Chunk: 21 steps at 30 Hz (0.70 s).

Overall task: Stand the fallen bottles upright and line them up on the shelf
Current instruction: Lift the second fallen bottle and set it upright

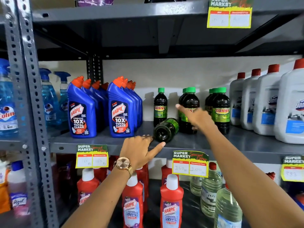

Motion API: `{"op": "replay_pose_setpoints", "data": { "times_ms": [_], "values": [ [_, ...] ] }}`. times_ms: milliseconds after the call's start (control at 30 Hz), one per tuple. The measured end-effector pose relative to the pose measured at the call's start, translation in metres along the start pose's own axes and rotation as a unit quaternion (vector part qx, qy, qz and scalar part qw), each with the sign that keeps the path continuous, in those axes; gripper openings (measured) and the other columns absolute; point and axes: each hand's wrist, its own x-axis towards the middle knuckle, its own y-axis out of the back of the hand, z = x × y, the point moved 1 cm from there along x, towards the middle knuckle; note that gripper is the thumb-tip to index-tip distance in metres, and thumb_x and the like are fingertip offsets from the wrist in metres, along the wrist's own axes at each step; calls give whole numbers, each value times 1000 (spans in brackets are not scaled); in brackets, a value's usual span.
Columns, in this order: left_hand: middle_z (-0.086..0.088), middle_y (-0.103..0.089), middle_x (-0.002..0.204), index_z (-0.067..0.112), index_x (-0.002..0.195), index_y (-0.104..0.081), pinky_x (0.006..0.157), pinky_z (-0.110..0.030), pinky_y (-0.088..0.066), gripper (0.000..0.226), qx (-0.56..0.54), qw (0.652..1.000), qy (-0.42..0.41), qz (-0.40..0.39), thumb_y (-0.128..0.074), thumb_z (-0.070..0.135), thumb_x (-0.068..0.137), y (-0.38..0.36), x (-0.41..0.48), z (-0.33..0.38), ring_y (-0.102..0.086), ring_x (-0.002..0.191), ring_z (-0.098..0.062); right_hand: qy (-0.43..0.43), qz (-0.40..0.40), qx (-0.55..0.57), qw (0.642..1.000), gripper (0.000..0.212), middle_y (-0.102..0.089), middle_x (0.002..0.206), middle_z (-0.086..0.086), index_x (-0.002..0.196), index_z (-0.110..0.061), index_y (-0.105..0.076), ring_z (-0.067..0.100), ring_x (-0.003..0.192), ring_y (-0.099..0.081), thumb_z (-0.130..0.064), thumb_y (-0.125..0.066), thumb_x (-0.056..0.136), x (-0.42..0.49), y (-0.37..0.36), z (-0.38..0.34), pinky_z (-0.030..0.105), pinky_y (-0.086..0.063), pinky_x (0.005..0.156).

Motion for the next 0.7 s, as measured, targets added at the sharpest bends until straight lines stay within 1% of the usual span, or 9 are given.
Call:
{"op": "replay_pose_setpoints", "data": {
  "times_ms": [67, 133, 167, 200, 300, 367, 533, 600, 700],
  "values": [
    [4, -72, 82, 24, 88, -68, 49, -27, -31, 75, -1, 1000, -4, 0, -11, 74, 84, 0, -1, 0, -68, 74, -18, -63, -153, -25, 986, 106, -65, 123, 19, 129, -7, -54, 20, 69, -64, -90, -38, 65, -9, -15, -12, 23, -51, 62],
    [3, -72, 79, 23, 84, -67, 49, -26, -30, 73, 3, 1000, 5, 1, -14, 73, 85, -1, -2, 2, -67, 71, -19, -90, -224, -39, 970, 103, -46, 147, 14, 145, -14, -39, 21, 103, -63, -85, -42, 70, -9, -31, -19, 19, -40, 65],
    [3, -71, 77, 22, 81, -67, 49, -26, -29, 72, 2, 1000, 11, 0, -16, 72, 85, -2, -3, 3, -67, 70, -20, -100, -233, -39, 967, 99, -47, 145, 13, 144, -16, -41, 22, 113, -59, -83, -44, 71, -7, -37, -21, 20, -41, 60],
    [3, -71, 76, 22, 80, -67, 50, -26, -28, 70, 0, 1000, 15, 0, -18, 72, 85, -2, -3, 4, -67, 69, -19, -111, -238, -37, 964, 93, -55, 132, 14, 135, -16, -47, 22, 106, -61, -82, -46, 69, -5, -39, -22, 18, -47, 51],
    [3, -71, 74, 23, 77, -66, 50, -26, -28, 67, 0, 1000, 20, 3, -20, 71, 85, -3, -3, 3, -66, 68, -18, -153, -250, 0, 956, 69, -64, 67, 7, 95, -9, -56, 16, 44, -62, -73, -52, 71, -3, -42, -24, 15, -45, 30],
    [3, -72, 73, 22, 78, -68, 49, -26, -34, 66, 4, 1000, 21, 7, -23, 70, 86, -2, -2, 3, -67, 66, -18, -163, -236, 62, 956, 55, -64, 54, 6, 82, -9, -58, 14, 40, -62, -64, -58, 74, -7, -42, -20, 16, -48, 35],
    [2, -72, 72, 19, 78, -70, 51, -29, -45, 67, 5, 999, 30, 9, -26, 69, 86, -6, -2, 3, -68, 66, -18, -63, -104, 208, 970, 62, -65, 88, 10, 97, -4, -64, 22, 76, -64, -60, -69, 68, 1, -56, -5, 31, -55, 54],
    [1, -72, 74, 18, 79, -70, 53, -29, -46, 68, 1, 1000, 30, 9, -24, 69, 86, -7, -1, 2, -68, 68, -19, -7, -30, 210, 977, 58, -60, 74, 6, 76, -7, -63, 24, 71, -62, -63, -70, 64, 4, -61, -8, 40, -57, 61],
    [1, -71, 70, 17, 76, -69, 52, -29, -45, 69, 5, 1000, 28, 7, -23, 68, 87, -8, -1, 1, -67, 64, -19, 67, 39, 166, 983, 58, -40, 49, -2, 49, -16, -38, 17, 48, -42, -58, -72, 69, 10, -66, -17, 31, -35, 48]
  ]
}}
